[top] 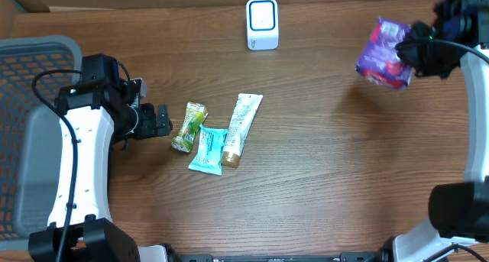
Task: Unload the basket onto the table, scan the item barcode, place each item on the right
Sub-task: 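Carry the purple pack right and release it on the table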
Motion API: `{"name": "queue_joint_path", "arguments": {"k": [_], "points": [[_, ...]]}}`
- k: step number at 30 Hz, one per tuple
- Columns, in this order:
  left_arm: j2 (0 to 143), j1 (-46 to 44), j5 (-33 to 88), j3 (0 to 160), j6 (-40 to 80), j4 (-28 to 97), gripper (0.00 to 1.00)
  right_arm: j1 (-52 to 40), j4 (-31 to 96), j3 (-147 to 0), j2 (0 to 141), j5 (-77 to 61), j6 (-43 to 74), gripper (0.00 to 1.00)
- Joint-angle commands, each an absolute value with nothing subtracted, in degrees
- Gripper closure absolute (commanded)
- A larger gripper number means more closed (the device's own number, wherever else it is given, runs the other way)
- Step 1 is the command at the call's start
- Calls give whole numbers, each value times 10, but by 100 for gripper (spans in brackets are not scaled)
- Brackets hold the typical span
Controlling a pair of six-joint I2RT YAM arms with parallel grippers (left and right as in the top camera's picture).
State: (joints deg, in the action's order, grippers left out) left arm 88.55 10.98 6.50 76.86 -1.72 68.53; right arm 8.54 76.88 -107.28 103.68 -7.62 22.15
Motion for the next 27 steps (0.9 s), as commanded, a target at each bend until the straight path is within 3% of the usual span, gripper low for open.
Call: {"name": "queue_joint_path", "arguments": {"k": [1,10,13,15,21,27], "points": [[889,112,70,772,-26,685,0,126,723,-973,1039,-149,238,96],[889,112,70,772,-26,685,1,213,570,-782,1039,-166,243,96],[889,112,70,772,-26,685,1,229,568,-778,1039,-166,240,63],[889,112,70,772,-26,685,0,235,576,-784,1037,-171,240,48],[889,112,70,772,-26,685,0,235,676,-885,1037,-203,182,37],[889,112,70,772,-26,685,0,195,779,-1009,1037,-203,145,19]]}}
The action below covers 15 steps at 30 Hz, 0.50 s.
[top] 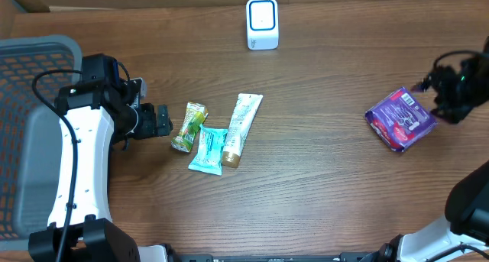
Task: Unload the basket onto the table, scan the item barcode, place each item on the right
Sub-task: 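Carry the purple pack right and release it on the table, then move the right gripper to the white tube and grasp it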
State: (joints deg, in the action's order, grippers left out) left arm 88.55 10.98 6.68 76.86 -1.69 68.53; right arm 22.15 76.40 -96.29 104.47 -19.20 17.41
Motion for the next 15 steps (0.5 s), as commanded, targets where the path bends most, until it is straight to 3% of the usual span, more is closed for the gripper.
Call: {"name": "queue_joint_path", "arguments": {"k": [1,9,15], "points": [[889,112,70,772,-26,685,0,183,784,-1020,1037,-209,145,19],[889,112,70,772,-26,685,0,36,740,-1005,1038,-256,145,14],[889,112,71,772,-26,685,0,-107,610,-962,1043,-199,145,15]]}}
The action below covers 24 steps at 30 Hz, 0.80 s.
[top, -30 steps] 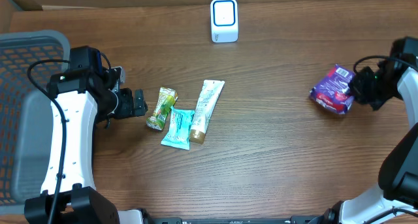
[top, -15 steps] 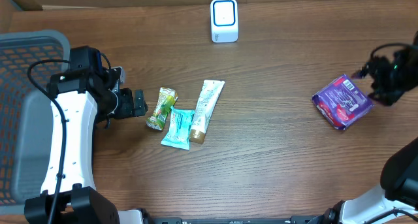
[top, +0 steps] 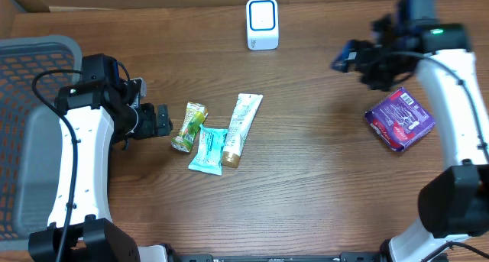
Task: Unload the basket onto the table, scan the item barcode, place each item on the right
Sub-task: 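Move the right gripper to the white tube and grasp it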
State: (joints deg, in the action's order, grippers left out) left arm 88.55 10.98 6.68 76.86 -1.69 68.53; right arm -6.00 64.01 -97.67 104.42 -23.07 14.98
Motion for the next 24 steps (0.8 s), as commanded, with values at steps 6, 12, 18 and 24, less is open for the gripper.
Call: {"name": "queue_joint_path", "arguments": {"k": [6,12,18,24], "points": [[889,112,70,772,-26,685,0,-208,498,-952,1097,-165,166,14],[889,112,70,772,-26,685,0,-222,463,-952,1169,-185,209,23],[889,112,70,772,-26,685,0,-225,415,-952,1225,-253,211,29],[889,112,70,772,-26,685,0,-229,377,-952,1262,-256,256,40]]}}
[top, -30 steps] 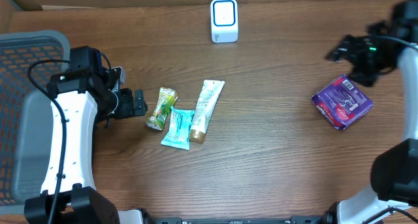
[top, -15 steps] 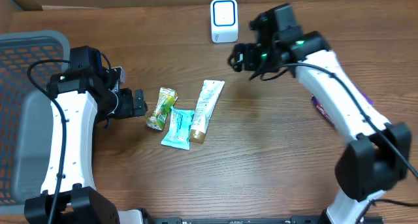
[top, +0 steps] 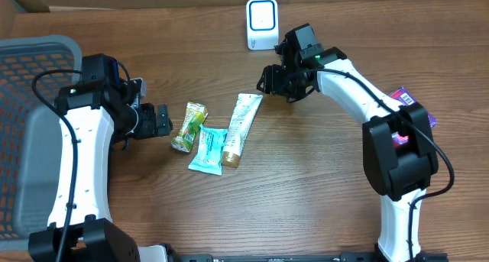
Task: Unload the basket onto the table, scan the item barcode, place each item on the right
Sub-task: 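Move the right gripper to the white tube and grasp it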
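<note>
The white barcode scanner (top: 262, 23) stands at the back middle of the table. A cream tube (top: 242, 124), a teal packet (top: 208, 150) and a green packet (top: 189, 126) lie together left of centre. My right gripper (top: 270, 80) hovers just right of the tube's far end, apparently open and empty. A purple packet (top: 413, 101) lies at the right edge, mostly hidden behind the right arm. My left gripper (top: 162, 121) rests open just left of the green packet, holding nothing.
A grey mesh basket (top: 34, 71) fills the left edge behind the left arm. The right arm's base (top: 397, 163) stands on the right side of the table.
My right gripper has moved left from the back right to a spot beside the cream tube's far end. The purple packet still lies at the right. The left arm is unchanged.
My right gripper first held the purple packet raised at the back right. Then the packet was down on the table at the right edge. After that the gripper was off it, further back and left, and now sits by the cream tube.
</note>
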Motion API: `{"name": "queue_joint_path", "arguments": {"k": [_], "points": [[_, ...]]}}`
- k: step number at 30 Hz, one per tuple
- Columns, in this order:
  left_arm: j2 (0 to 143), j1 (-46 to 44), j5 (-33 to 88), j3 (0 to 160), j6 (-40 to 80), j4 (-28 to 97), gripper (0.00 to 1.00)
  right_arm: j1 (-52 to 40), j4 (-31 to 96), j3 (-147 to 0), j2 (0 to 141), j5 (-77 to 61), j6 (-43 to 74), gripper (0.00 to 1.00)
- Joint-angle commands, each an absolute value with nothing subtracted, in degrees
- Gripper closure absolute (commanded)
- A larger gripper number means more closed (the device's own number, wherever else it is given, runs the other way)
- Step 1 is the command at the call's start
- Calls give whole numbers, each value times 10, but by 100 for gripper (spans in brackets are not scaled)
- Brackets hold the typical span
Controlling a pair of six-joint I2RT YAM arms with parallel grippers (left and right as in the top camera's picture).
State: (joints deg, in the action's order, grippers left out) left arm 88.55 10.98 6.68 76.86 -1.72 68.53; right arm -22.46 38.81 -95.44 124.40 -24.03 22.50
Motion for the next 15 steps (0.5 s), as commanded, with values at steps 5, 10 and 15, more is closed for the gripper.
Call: {"name": "queue_joint_path", "arguments": {"k": [5,10,15], "points": [[889,112,70,772,-26,685,0,-231,371,-952,1286,-258,273,42],[889,112,70,772,-26,685,0,-243,358,-952,1300,-258,273,52],[889,112,70,772,-26,685,0,-255,345,-952,1300,-256,272,59]]}}
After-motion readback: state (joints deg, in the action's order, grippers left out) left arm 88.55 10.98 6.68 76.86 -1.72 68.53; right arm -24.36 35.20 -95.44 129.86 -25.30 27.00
